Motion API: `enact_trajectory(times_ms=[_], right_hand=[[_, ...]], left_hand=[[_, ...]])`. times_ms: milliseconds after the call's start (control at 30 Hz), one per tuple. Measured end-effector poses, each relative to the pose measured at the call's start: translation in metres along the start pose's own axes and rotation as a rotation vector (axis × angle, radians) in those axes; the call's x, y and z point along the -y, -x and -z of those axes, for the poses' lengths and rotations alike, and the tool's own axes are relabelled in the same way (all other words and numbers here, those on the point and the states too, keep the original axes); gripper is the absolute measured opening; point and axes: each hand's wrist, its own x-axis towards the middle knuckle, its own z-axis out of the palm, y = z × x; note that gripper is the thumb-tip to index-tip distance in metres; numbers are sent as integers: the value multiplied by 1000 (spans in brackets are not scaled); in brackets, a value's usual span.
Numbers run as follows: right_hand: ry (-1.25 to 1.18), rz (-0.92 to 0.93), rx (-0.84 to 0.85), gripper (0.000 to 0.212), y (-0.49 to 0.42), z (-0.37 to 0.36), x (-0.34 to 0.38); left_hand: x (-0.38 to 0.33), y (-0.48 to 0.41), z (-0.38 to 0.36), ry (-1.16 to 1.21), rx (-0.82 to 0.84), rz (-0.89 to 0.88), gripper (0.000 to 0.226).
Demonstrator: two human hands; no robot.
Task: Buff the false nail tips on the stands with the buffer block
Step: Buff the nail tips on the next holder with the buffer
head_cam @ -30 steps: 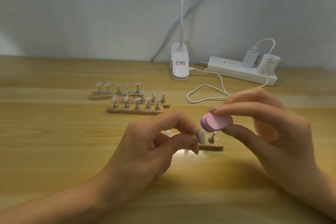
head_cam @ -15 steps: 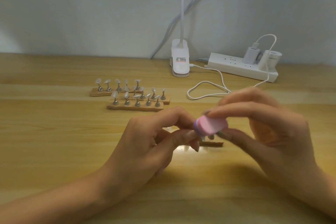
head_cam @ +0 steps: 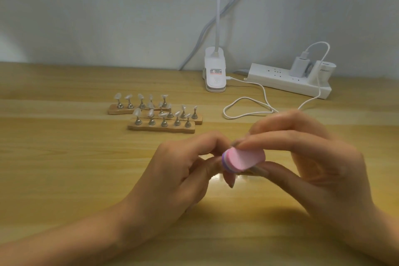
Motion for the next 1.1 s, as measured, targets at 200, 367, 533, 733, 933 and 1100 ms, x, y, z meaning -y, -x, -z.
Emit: enact_trajectory(times_ms=[200, 367, 533, 733, 933, 1100], right_hand=[[15, -5, -8, 21, 0, 0, 1], [38, -24, -18, 21, -1, 0, 2], [33, -10, 0, 21, -2, 0, 1], [46, -6, 5, 22, -2, 3, 0], [16, -1, 24, 21, -1, 1, -1], [11, 14, 25, 20, 0, -2, 3]], left_hand=[[0, 0, 0, -2, -9, 3, 16], [4, 0, 1, 76, -26, 28, 17], [4, 0, 1, 64, -20, 23, 16], [3, 0, 0, 31, -13, 17, 15], [5, -1, 0, 14, 2, 23, 21], [6, -3, -1, 6, 0, 22, 16]])
